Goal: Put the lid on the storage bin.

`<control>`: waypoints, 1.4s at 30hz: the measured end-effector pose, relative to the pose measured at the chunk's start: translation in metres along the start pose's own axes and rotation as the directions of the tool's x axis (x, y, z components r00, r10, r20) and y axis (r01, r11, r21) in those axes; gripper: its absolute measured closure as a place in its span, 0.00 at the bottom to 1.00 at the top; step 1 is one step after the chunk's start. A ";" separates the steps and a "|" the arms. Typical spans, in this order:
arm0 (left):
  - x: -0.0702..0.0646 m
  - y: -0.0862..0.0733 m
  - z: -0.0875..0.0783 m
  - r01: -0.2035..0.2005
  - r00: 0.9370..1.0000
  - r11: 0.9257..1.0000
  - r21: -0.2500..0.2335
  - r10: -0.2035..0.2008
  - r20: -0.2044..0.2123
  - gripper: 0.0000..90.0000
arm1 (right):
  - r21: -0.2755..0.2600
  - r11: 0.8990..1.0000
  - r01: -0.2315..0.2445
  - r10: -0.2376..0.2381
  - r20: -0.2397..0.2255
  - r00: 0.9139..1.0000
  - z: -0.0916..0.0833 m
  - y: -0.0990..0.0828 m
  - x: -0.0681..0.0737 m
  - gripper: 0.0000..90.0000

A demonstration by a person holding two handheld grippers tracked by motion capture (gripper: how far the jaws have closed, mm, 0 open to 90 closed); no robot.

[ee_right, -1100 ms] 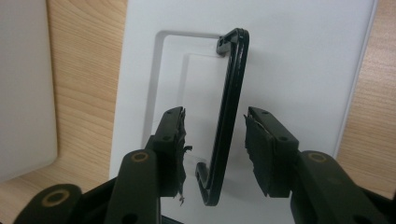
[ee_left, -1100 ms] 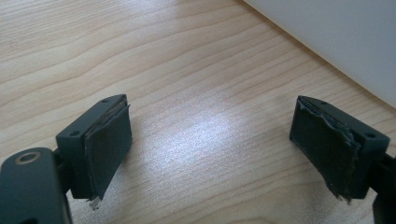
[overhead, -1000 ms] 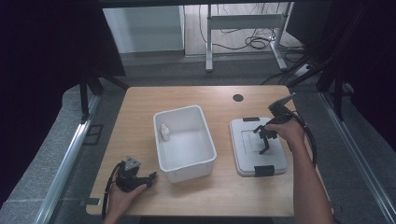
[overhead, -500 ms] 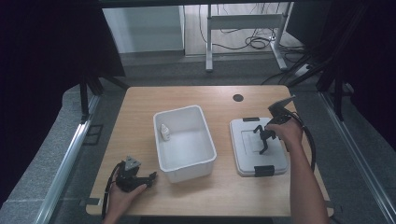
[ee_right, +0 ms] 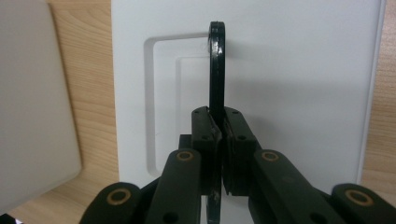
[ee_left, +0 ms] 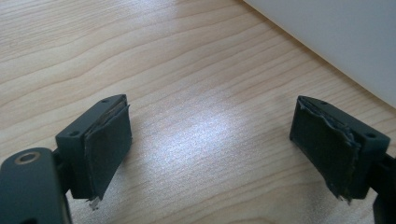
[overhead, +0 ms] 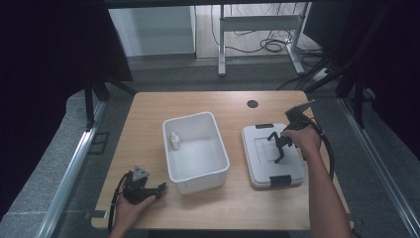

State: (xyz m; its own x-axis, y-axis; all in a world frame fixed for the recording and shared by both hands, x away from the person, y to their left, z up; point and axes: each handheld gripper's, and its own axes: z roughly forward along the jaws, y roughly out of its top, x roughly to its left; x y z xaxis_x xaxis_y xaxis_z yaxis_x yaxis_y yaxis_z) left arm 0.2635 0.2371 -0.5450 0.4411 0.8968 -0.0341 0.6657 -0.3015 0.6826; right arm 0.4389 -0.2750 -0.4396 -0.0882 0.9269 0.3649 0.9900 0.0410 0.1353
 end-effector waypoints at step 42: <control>0.000 0.000 0.000 -0.001 1.000 1.000 -0.002 0.001 -0.001 0.14 | -0.091 0.995 0.044 -0.055 -0.119 0.991 -0.074 -0.025 0.026 0.95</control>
State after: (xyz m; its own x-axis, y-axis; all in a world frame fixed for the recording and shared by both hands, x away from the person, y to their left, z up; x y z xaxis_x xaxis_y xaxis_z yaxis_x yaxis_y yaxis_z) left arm 0.2636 0.2371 -0.5450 0.4408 0.8970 -0.0325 0.6642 -0.3016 0.6840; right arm 0.4039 -0.2797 -0.3657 -0.1548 0.8721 0.4643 0.9709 0.0475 0.2346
